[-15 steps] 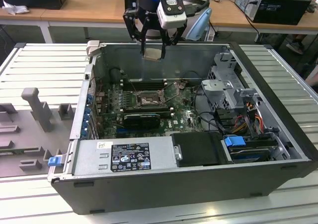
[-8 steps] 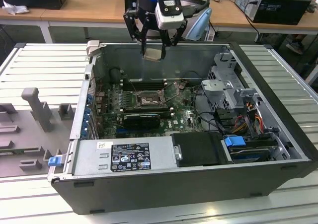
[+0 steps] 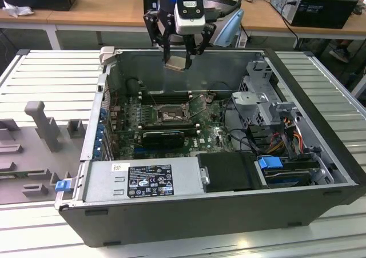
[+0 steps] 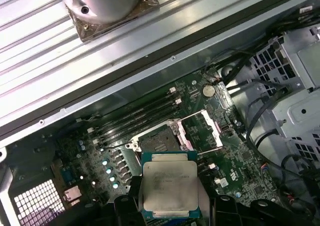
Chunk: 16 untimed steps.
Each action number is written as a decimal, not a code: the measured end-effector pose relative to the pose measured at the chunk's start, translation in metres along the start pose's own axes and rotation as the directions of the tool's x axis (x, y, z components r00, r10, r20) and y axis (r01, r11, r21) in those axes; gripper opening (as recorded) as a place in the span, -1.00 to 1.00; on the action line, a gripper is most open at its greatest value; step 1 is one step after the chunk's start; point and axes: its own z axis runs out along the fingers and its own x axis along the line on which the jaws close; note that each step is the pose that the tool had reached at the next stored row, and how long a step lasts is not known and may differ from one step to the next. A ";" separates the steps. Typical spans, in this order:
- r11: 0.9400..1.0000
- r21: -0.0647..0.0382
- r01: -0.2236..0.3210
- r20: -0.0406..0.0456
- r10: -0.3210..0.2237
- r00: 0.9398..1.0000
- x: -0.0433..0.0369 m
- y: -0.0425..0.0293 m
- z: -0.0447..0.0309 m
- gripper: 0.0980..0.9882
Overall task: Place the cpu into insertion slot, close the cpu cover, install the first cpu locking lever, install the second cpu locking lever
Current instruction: 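Place the cpu into insertion slot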
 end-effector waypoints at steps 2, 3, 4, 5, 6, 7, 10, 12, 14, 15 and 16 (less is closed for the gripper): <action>0.999 -0.001 -0.034 0.003 0.034 0.999 0.0000 0.0000 0.0003 -0.03; 0.999 -0.001 -0.043 0.004 0.043 0.999 0.0000 0.0000 0.0004 -0.03; 0.998 -0.001 -0.058 0.005 0.058 0.998 0.0000 0.0000 0.0005 -0.03; 0.998 -0.001 -0.068 0.006 0.068 0.998 0.0000 0.0000 0.0007 -0.03; 0.997 -0.002 -0.080 0.006 0.080 0.997 0.0000 -0.0001 0.0009 -0.03; 0.996 -0.002 -0.093 0.008 0.093 0.996 0.0000 -0.0001 0.0012 -0.03; 0.986 -0.003 -0.167 0.014 0.167 0.986 0.0000 -0.0002 0.0028 -0.03; 0.975 -0.004 -0.220 0.018 0.220 0.975 -0.0001 -0.0003 0.0039 -0.03; 0.969 -0.006 -0.249 0.021 0.249 0.968 0.0002 -0.0005 0.0044 -0.03; 0.967 -0.006 -0.253 0.021 0.253 0.967 0.0004 -0.0006 0.0045 -0.03; 0.966 -0.006 -0.258 0.021 0.258 0.966 0.0006 -0.0007 0.0046 -0.03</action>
